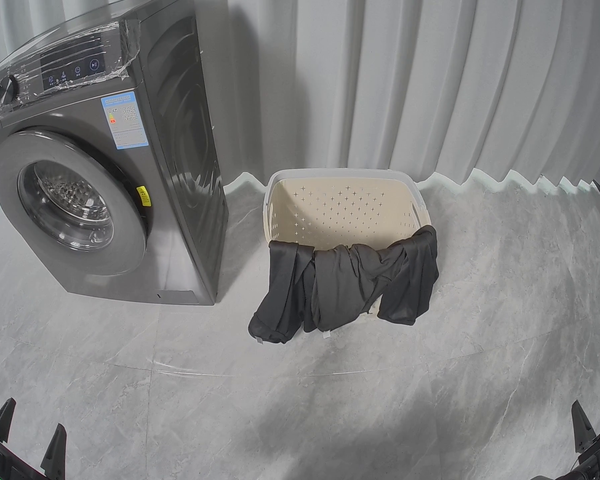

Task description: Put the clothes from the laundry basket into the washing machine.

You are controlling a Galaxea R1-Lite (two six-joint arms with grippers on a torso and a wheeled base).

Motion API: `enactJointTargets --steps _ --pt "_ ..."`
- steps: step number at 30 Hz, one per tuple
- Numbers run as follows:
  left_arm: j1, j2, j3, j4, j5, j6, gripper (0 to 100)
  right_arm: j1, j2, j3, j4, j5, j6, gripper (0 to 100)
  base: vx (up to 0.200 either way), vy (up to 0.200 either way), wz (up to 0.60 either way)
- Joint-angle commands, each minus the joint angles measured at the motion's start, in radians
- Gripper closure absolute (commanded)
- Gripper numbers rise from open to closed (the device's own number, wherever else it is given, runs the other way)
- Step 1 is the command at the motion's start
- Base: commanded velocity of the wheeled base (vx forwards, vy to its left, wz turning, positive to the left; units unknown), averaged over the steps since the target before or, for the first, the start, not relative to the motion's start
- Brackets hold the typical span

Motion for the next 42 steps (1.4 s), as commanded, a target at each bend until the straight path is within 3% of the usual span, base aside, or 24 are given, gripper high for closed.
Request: enactJointTargets --steps 1,14,32,42 --pt "0.0 -0.015 0.016 0.0 0.0 -0.001 0 0.0 -0.016 0.017 0.0 0.001 0.0 0 0.2 0.0 0.0" --pt "0.0 -0.017 0.016 -0.002 0.0 -0.002 0 0.0 -0.016 0.017 0.0 0.001 0.0 0 0.015 0.0 0.0" --pt "0.0 -0.015 0.016 0.0 0.0 -0.002 0 0.0 -0.016 0.017 0.0 0.001 0.0 0 0.0 -0.2 0.0" --pt "0.0 -0.015 0.016 0.0 0.0 -0.001 0 0.0 -0.016 0.017 0.0 0.001 0.0 0 0.0 0.0 0.0"
